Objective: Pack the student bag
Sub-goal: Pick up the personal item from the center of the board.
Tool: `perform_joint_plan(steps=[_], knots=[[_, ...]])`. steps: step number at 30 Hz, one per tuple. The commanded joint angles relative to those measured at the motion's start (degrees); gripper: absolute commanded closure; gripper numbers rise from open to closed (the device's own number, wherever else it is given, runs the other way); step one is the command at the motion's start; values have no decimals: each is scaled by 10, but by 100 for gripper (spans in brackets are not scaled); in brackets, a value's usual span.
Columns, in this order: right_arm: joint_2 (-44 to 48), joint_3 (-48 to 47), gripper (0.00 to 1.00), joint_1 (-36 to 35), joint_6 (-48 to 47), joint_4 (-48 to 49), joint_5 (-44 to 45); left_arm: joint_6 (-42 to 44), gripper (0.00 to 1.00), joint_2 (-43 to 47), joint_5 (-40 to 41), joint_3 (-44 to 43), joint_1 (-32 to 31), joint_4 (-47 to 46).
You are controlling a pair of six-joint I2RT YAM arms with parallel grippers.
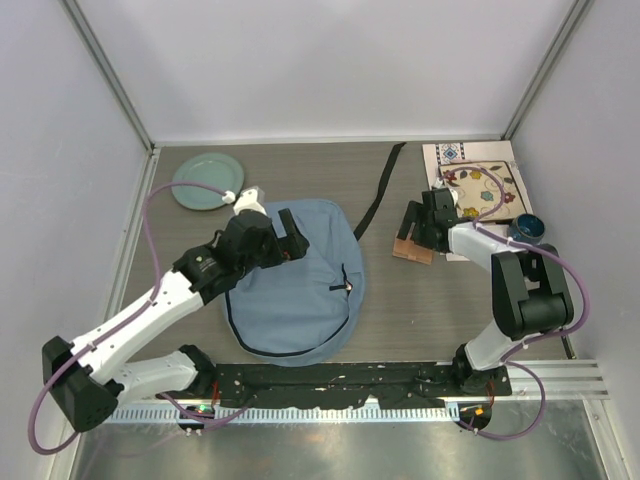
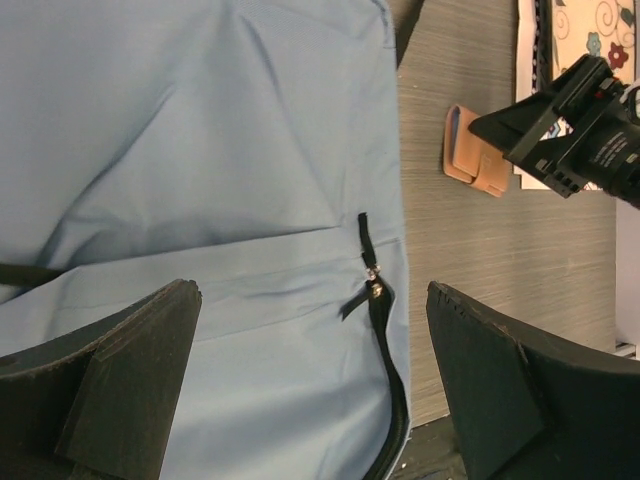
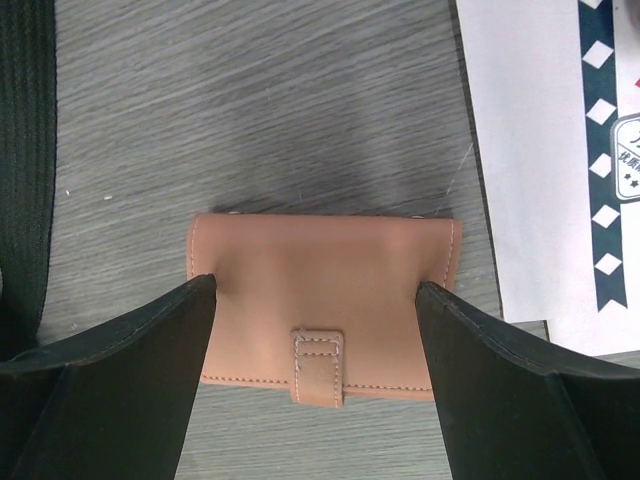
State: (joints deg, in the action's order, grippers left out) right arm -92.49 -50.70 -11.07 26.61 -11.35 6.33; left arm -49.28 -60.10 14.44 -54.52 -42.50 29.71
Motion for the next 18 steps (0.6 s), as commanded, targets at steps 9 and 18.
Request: perform_joint_plan(steps=[9, 18], knots=[[121, 135, 16, -43, -15, -55, -30, 44, 1, -133, 15, -146, -65, -45], [341, 156, 15, -55, 81, -106, 42, 65, 0, -241, -18, -234, -86, -55]])
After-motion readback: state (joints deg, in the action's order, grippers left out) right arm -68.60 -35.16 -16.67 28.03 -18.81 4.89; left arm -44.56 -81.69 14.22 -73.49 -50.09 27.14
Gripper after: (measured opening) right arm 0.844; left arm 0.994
